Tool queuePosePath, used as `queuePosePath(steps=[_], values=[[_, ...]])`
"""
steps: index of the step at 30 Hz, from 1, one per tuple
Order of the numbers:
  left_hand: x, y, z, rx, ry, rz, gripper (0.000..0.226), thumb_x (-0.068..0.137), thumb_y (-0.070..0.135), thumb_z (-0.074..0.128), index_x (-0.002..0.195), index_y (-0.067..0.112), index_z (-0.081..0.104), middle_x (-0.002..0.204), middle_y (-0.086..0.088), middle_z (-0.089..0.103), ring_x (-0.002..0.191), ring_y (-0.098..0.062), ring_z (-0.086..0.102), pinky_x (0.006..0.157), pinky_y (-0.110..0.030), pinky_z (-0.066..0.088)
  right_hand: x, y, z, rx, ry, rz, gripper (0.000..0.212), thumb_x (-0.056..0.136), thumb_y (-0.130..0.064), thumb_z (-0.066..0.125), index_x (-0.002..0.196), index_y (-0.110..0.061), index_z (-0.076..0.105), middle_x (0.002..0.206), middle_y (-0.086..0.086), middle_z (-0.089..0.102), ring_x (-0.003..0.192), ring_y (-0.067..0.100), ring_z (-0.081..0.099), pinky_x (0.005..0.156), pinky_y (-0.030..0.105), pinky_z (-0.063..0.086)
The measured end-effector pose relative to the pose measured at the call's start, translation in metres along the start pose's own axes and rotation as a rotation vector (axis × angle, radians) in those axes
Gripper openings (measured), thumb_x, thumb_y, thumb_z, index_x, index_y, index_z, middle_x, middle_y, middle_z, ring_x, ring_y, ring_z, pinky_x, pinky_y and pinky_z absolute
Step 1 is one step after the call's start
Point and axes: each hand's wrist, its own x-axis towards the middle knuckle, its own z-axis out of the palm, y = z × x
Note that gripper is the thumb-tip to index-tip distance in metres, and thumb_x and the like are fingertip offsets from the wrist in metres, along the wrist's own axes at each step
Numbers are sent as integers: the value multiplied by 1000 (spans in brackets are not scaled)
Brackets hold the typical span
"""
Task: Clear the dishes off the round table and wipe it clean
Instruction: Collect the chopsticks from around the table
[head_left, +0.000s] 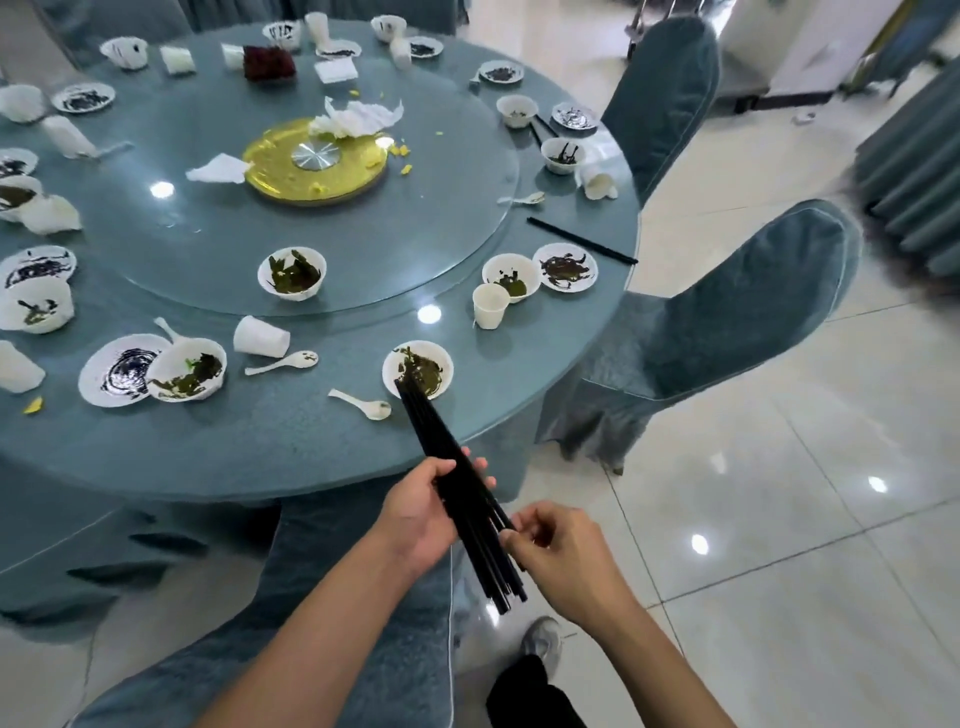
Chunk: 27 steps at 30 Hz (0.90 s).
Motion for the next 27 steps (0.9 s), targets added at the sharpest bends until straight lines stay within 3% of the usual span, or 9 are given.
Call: queuePosePath(steps=[7,10,12,17,20,25,27], values=[[11,-32,51,-12,-25,45,21,98,8,41,105,9,61,91,-11,68,81,-30,65,82,-47,51,-2,16,-57,-160,67,-48,14,84,-41,73,81,-28,67,68,-9,64,63,5,57,57,21,42],[20,-54,83,-28,-4,52,20,100,8,41,103,9,61,88,-12,68,81,-30,64,82,-47,50,6,26,-89,-274,122,-143,18,87,-47,68,86,-29,69,70,-10,63,69,8,58,60,21,42],[25,-69,106,-48,8,51,19,100,9,42,103,8,61,89,-13,68,81,-30,65,81,-46,51,14,36,-110,-333,179,-251,19,88,-47,66,88,-29,70,71,-10,64,71,11,58,68,28,46],[36,-100,156,-68,17,59,20,101,12,43,100,9,63,90,-11,68,86,-29,64,90,-44,50,33,60,-158,-388,229,-405,18,89,-47,62,95,-32,68,79,-12,65,79,12,58,82,34,42],[44,-110,177,-59,17,62,18,99,14,46,104,8,63,95,-13,68,91,-31,65,95,-46,49,45,70,-182,-410,286,-446,16,89,-47,62,92,-32,65,76,-12,61,77,13,55,78,33,39],[60,-112,211,-53,10,95,17,99,13,46,105,8,62,95,-12,69,80,-30,72,75,-43,58,75,73,-204,-456,308,-459,12,85,-43,65,88,-31,65,75,-11,63,75,17,57,75,36,42],[73,-108,222,-79,34,91,17,100,12,45,103,11,62,95,-10,69,77,-28,71,75,-42,56,89,73,-210,-479,307,-470,13,84,-43,67,85,-31,63,76,-10,64,74,18,58,74,36,43]])
